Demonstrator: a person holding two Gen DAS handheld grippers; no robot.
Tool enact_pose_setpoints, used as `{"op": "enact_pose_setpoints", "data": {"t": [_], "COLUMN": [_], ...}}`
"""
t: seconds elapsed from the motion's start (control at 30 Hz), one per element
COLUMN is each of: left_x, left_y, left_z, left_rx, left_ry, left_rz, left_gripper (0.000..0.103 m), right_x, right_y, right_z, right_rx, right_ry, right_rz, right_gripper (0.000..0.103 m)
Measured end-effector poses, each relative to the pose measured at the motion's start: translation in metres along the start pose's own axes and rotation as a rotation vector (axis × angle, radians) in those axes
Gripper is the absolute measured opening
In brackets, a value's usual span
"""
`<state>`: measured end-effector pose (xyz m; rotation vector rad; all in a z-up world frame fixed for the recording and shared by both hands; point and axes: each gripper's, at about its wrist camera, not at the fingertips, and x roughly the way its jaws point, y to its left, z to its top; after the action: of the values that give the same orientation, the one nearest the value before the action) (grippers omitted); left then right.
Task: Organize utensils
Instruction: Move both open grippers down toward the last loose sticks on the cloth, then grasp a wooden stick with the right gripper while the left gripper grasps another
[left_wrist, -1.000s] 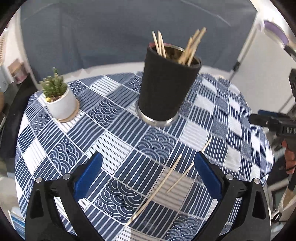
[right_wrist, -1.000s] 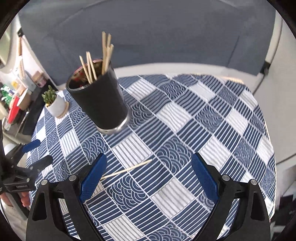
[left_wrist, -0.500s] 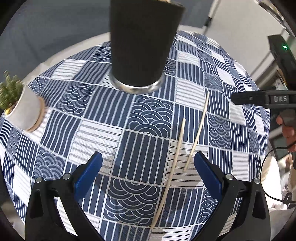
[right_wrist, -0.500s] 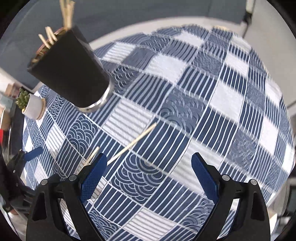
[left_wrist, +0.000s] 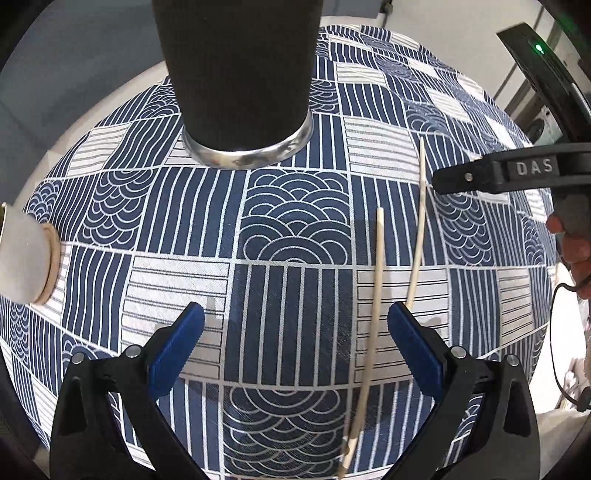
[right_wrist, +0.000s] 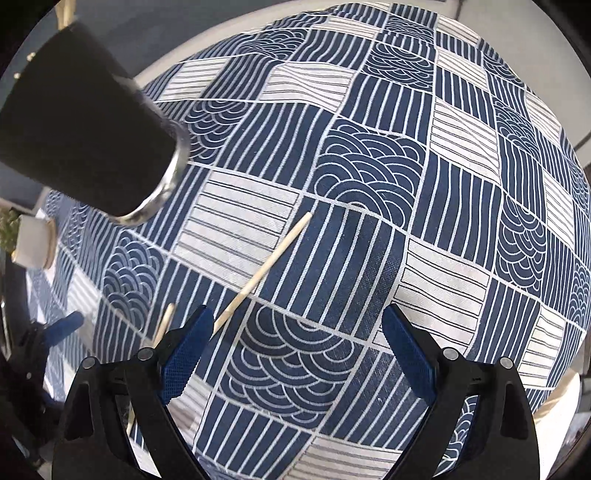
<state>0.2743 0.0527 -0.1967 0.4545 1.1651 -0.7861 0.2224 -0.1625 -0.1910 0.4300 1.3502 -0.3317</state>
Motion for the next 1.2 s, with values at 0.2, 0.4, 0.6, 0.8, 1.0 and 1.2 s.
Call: {"op": "enact_pose_setpoints", "data": {"t": [0.2, 0.4, 0.6, 0.8, 1.0, 1.2], "left_x": [0.012, 0.017, 0.019, 0.019, 0.008, 0.003], "left_y": [-0.003, -0.007, -0.005, -0.003, 0.002, 0.011], "left_z": [0.004, 0.009, 0.012, 0.016, 0.016, 0.013], "left_rx": [0.068, 0.108, 0.098, 0.063, 0.029, -0.076], "left_ry": [0.019, 0.019, 0.033, 0.04, 0.058, 0.106], "left_rz": [0.005, 0.034, 0.036, 0.049, 0.055, 0.08], "left_gripper": [0.098, 0.098, 0.099, 0.09, 0.049, 0.027], "right_x": [0.012, 0.013, 0.001, -0.009, -0.007, -0.004], "right_y": [0.011, 0.016, 0.009, -0.001, -0.015, -0.04], "right_z": [0.002, 0.002, -0.008, -0.02, -0.029, -0.033], "right_rx": [0.014, 0.013, -0.03, -0.086, -0.168, -0.228], "right_ry": [-0.017, -0.047, -0.087, -0.112, -0.111, -0.101], "right_rz": [-0.087, -0.115, -0.103, -0.083, -0.14, -0.185], "right_gripper": [0.088, 0.088, 0.06, 0.025, 0.005, 0.005]}}
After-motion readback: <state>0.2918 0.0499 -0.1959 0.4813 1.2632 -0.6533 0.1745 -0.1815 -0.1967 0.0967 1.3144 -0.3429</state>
